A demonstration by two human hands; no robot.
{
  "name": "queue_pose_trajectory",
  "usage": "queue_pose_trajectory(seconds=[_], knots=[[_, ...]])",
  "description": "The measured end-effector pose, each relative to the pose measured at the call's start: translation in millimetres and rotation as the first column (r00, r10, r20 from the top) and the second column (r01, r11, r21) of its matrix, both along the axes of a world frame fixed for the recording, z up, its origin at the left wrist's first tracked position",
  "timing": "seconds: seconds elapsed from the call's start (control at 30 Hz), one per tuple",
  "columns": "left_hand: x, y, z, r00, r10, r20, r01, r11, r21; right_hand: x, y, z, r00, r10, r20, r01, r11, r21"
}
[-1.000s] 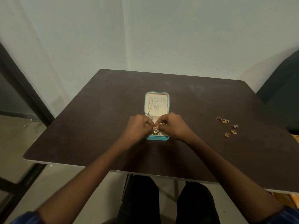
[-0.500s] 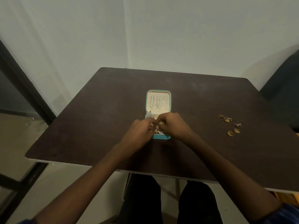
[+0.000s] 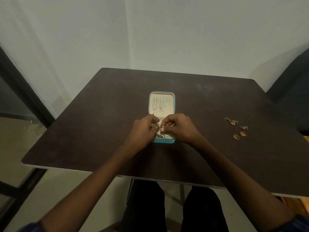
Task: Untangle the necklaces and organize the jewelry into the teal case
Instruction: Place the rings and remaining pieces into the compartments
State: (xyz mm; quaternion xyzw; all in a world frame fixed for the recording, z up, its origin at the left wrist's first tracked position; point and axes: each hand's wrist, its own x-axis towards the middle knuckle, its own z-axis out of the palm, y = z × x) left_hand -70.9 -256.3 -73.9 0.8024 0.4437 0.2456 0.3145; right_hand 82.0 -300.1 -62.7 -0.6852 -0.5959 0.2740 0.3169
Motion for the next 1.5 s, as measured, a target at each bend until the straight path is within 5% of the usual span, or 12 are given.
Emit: queue_pose_trajectory(seconds=[0.33,0.6,0.87,0.97,1.2,1.5], knots=[[0.7,5.5,-2.9,0.999,0.042,-0.003,-0.042,0.999,-0.014,-6.6,6.3,-11.3,0.987,0.003,0.161,-0.004,1.0,0.004],[-0.3,5.3,-3.0,0.999,0.045,0.029,-0.045,0.999,0.0,-8.1,5.0,-10.4,0.999,-0.009,0.044,0.009,1.0,0.004],[2.2,5.6,-2.4,0.998,0.065,-0.008,-0.065,0.998,0.028,-18.5,3.7,-18.3,0.945,-0.03,0.325,0.021,0.999,0.032],[3.7,3.5,-0.6,0.998,0.061,0.012,-0.062,0.997,0.035,-14.4,0.0,-16.7,0.946,-0.076,0.315,0.046,0.994,0.1],[44.4,-13.2,10.3,0.994,-0.029,0.102,0.024,0.998,0.057,63.1,-36.8,-10.1,0.932,-0.217,0.291,0.176,0.971,0.16],[147.9,-44.5,5.5,0.948,-0.311,-0.059,0.317,0.936,0.151,180.6,-112.0,-27.2,0.816,-0.475,0.329,0.443,0.88,0.172]])
